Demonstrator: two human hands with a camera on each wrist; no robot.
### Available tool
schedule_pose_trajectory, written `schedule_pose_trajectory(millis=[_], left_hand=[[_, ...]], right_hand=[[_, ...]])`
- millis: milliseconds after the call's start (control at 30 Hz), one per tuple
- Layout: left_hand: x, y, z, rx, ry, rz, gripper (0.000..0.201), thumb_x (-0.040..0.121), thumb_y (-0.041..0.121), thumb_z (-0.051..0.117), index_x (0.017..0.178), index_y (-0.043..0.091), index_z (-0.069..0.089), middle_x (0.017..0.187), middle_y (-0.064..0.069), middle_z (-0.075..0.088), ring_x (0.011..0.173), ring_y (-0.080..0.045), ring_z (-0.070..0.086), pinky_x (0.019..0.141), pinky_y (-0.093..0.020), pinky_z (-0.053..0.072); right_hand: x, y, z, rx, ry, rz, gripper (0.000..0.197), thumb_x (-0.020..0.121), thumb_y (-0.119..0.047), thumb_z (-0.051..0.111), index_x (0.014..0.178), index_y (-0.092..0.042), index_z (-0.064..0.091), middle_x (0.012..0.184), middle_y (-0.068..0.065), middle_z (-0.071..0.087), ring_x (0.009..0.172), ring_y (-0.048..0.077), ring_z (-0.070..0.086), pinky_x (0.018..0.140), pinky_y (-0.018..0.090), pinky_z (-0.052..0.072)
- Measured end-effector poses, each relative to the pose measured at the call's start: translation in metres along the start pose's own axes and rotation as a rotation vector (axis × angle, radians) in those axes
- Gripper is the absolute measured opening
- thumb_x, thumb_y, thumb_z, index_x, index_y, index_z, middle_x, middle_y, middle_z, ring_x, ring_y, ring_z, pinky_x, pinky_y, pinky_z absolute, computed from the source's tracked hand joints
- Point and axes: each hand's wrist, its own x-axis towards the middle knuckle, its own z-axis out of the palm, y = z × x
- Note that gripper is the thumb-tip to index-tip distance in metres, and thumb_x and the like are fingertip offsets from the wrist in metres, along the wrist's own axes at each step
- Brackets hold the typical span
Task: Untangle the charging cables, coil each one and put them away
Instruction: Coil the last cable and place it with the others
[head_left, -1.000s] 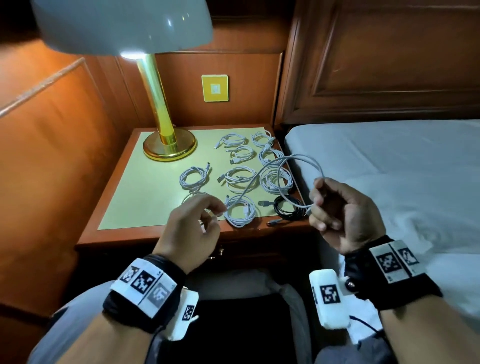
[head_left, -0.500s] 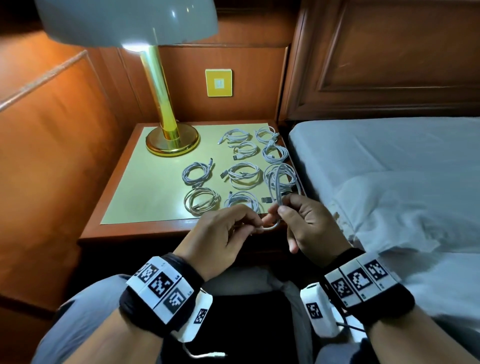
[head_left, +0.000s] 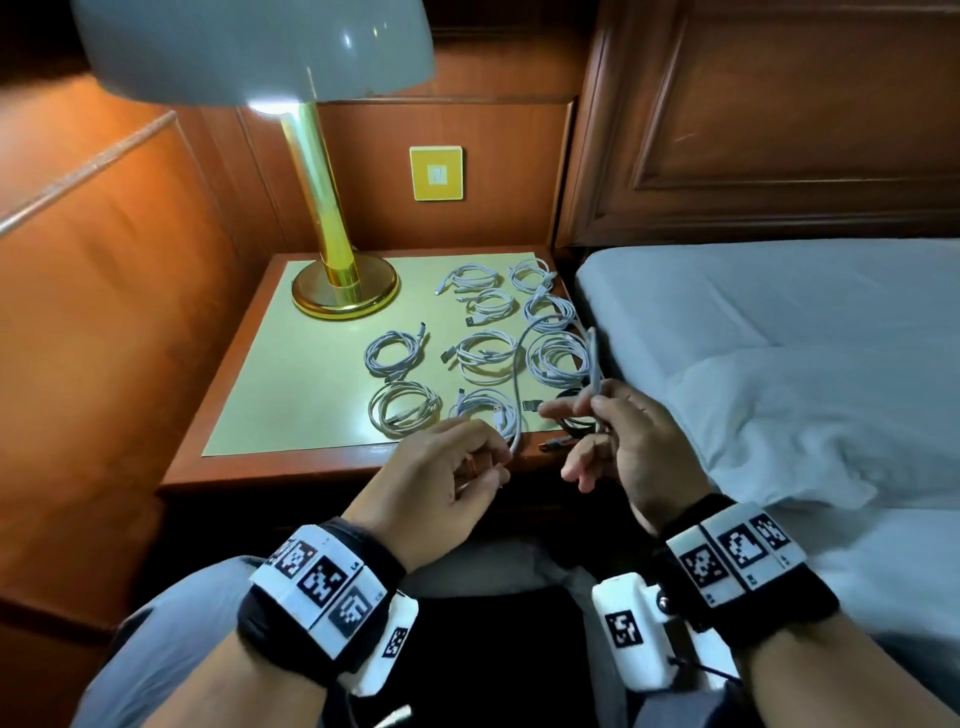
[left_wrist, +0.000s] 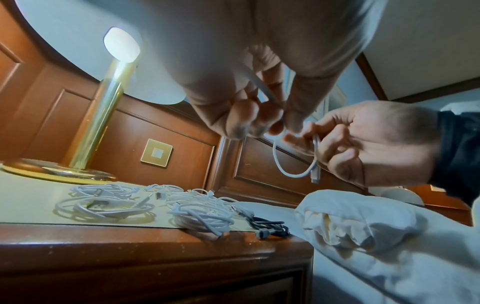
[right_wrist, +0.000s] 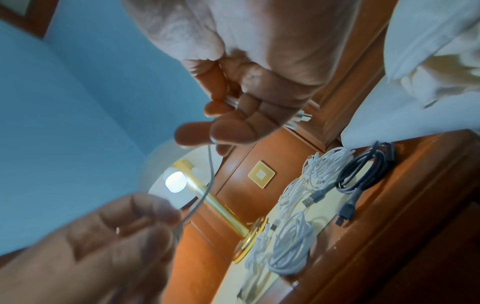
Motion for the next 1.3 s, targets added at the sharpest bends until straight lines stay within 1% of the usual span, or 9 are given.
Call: schedule_pose_trajectory(millis=[200, 367, 467, 600, 767, 900, 1000, 1167, 1300], left_hand=[[0.000, -0.005, -0.004, -0.037, 0.128, -0.023, 0.021, 0.090, 0.013, 0.073, 0.107, 0.024, 0.068, 0.085, 0.006, 0.060, 0.067, -0.016, 0.059, 0.063, -0.030, 0.053], [0.001, -0.003, -0.008, -0.094, 0.293, -0.018, 0.018, 0.092, 0.005, 0.068, 0.107, 0.016, 0.071, 0.094, 0.007, 0.066, 0.066, -0.011, 0.067, 0.062, -0.032, 0.058], [0.001, -0.005, -0.009, -0.123, 0.395, -0.038, 0.014, 0.095, 0.008, 0.063, 0.105, 0.012, 0.072, 0.096, -0.002, 0.069, 0.066, -0.012, 0.070, 0.061, -0.036, 0.060], [0.001, -0.011, -0.011, -0.083, 0.483, -0.207, 0.009, 0.095, 0.015, 0.064, 0.102, 0.021, 0.065, 0.094, 0.009, 0.067, 0.069, -0.011, 0.069, 0.061, -0.040, 0.060], [0.000, -0.016, -0.018, -0.062, 0.533, -0.285, 0.010, 0.094, 0.016, 0.065, 0.101, 0.024, 0.066, 0.093, 0.015, 0.067, 0.077, -0.010, 0.068, 0.059, -0.044, 0.061], [0.002, -0.001, -0.015, -0.236, 0.468, -0.362, 0.013, 0.093, 0.011, 0.068, 0.101, 0.020, 0.064, 0.089, 0.001, 0.069, 0.065, -0.012, 0.072, 0.062, -0.037, 0.062], [-0.001, 0.007, -0.006, -0.225, 0.356, -0.324, 0.012, 0.091, 0.011, 0.070, 0.096, 0.021, 0.064, 0.087, 0.005, 0.068, 0.061, -0.012, 0.071, 0.053, -0.033, 0.058], [-0.010, 0.006, 0.002, -0.009, 0.053, -0.237, 0.030, 0.087, 0.008, 0.072, 0.111, 0.026, 0.070, 0.100, 0.014, 0.065, 0.084, 0.003, 0.060, 0.079, -0.008, 0.044], [-0.008, 0.010, 0.003, 0.020, 0.074, -0.116, 0.038, 0.085, -0.006, 0.068, 0.109, 0.022, 0.076, 0.103, 0.013, 0.066, 0.095, 0.004, 0.061, 0.085, -0.008, 0.046]], right_hand=[[0.004, -0.013, -0.020, 0.346, 0.014, 0.076, 0.027, 0.099, -0.016, 0.029, 0.077, -0.016, 0.044, 0.085, 0.017, 0.072, 0.034, 0.020, 0.040, 0.040, 0.024, 0.030], [0.004, -0.017, -0.025, 0.564, -0.104, 0.131, 0.010, 0.083, -0.022, 0.041, 0.074, -0.018, 0.043, 0.072, 0.007, 0.064, 0.030, 0.012, 0.032, 0.041, 0.023, 0.025], [0.003, -0.018, -0.029, 0.655, -0.171, 0.192, 0.012, 0.083, -0.021, 0.039, 0.072, -0.019, 0.044, 0.062, -0.001, 0.051, 0.029, 0.009, 0.026, 0.042, 0.024, 0.020], [-0.001, -0.018, -0.027, 0.721, -0.264, 0.257, 0.012, 0.082, -0.020, 0.036, 0.070, -0.021, 0.037, 0.051, -0.007, 0.027, 0.031, 0.011, 0.012, 0.040, 0.023, 0.013], [0.000, -0.016, -0.029, 0.865, -0.532, 0.338, 0.014, 0.081, -0.018, 0.035, 0.068, -0.021, 0.033, 0.053, -0.006, 0.024, 0.029, 0.013, 0.018, 0.040, 0.026, 0.016], [0.000, -0.012, -0.024, 0.893, -0.688, 0.328, 0.014, 0.084, -0.019, 0.033, 0.070, -0.021, 0.030, 0.053, -0.006, 0.017, 0.029, 0.012, 0.016, 0.041, 0.028, 0.009], [-0.001, -0.009, -0.021, 0.890, -0.643, 0.340, 0.017, 0.081, -0.018, 0.042, 0.069, -0.021, 0.031, 0.052, -0.006, 0.022, 0.029, 0.013, 0.018, 0.040, 0.027, 0.011], [0.001, -0.012, -0.025, 0.823, -0.375, 0.300, 0.013, 0.077, -0.019, 0.037, 0.064, -0.022, 0.034, 0.051, -0.007, 0.027, 0.030, 0.012, 0.013, 0.040, 0.025, 0.014], [0.002, -0.014, -0.019, 0.696, -0.215, 0.226, 0.017, 0.081, -0.017, 0.033, 0.065, -0.019, 0.036, 0.057, -0.002, 0.036, 0.030, 0.010, 0.021, 0.042, 0.024, 0.017]])
